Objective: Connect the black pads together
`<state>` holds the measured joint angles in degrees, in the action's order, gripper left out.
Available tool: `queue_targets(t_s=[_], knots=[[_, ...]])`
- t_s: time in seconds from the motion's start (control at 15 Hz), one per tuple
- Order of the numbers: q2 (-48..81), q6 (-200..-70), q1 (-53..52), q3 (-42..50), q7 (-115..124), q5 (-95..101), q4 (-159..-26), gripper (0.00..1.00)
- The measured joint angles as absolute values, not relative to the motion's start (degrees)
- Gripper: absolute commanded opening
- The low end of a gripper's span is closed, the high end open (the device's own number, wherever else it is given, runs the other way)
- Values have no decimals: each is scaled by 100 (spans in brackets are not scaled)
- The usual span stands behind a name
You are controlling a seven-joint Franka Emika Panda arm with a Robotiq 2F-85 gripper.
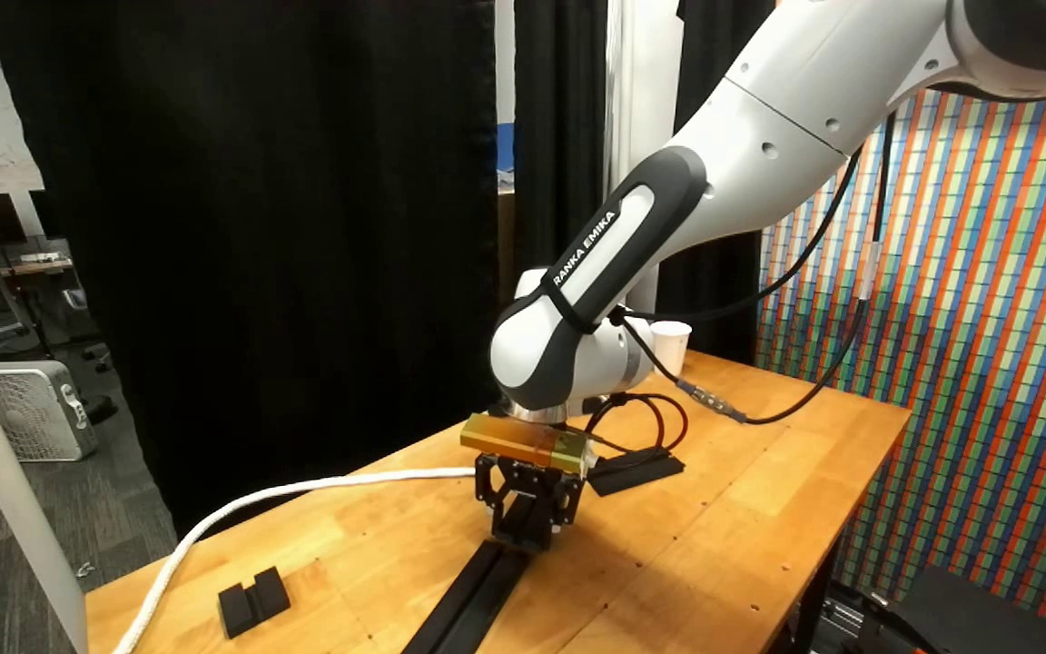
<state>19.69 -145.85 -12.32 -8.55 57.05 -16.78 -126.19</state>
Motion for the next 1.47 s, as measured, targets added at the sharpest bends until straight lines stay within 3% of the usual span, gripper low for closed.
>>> queue_targets(t_s=[1.47], knots=[[1979, -14657, -1598, -728, 6704, -1150, -12579, 45]])
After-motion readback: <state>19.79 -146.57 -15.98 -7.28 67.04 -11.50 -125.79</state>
